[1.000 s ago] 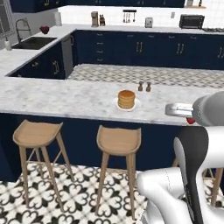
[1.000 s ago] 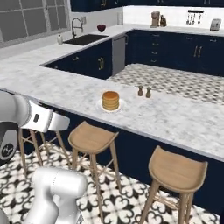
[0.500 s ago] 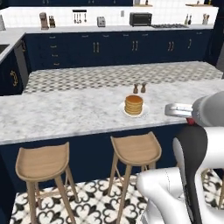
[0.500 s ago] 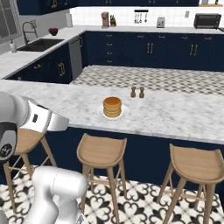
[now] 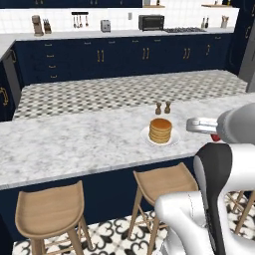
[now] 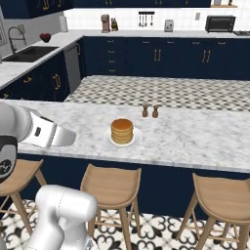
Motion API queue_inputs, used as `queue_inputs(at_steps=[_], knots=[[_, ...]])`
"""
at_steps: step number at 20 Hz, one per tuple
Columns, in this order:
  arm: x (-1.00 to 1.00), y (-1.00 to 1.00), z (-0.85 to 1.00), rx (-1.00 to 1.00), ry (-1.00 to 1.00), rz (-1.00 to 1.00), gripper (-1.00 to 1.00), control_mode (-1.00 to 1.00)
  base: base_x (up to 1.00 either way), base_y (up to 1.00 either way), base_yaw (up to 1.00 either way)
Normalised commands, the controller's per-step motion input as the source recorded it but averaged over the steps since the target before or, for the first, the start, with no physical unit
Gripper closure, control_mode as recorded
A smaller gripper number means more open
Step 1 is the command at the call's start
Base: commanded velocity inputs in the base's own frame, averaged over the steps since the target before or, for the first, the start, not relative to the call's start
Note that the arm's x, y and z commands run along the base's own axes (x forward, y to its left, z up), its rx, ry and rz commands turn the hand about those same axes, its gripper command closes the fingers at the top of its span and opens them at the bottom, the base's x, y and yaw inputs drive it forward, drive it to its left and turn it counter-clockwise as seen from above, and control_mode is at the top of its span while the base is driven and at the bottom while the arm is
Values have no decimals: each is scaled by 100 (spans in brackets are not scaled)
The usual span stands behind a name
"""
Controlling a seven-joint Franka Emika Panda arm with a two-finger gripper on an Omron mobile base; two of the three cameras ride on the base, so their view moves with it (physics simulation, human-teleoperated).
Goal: Take the strawberry from the fridge and place it on top of the pancake, located on the dining counter.
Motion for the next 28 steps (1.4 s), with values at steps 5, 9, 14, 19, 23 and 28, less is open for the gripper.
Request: queue_inputs(at_steps=[5,9,14,19,23,28], knots=[[0,0,0,0,0,0,100,100,48,0,0],[17,0,0,0,3,0,100,-100,42,0,0],[95,0,0,0,19,1,100,-100,0,0,0],[100,-2,0,0,40,1,100,-100,0,0,0],[100,-16,-54,8,20,0,100,-100,0,0,0],[100,-45,-66,11,29,0,100,-100,0,0,0]])
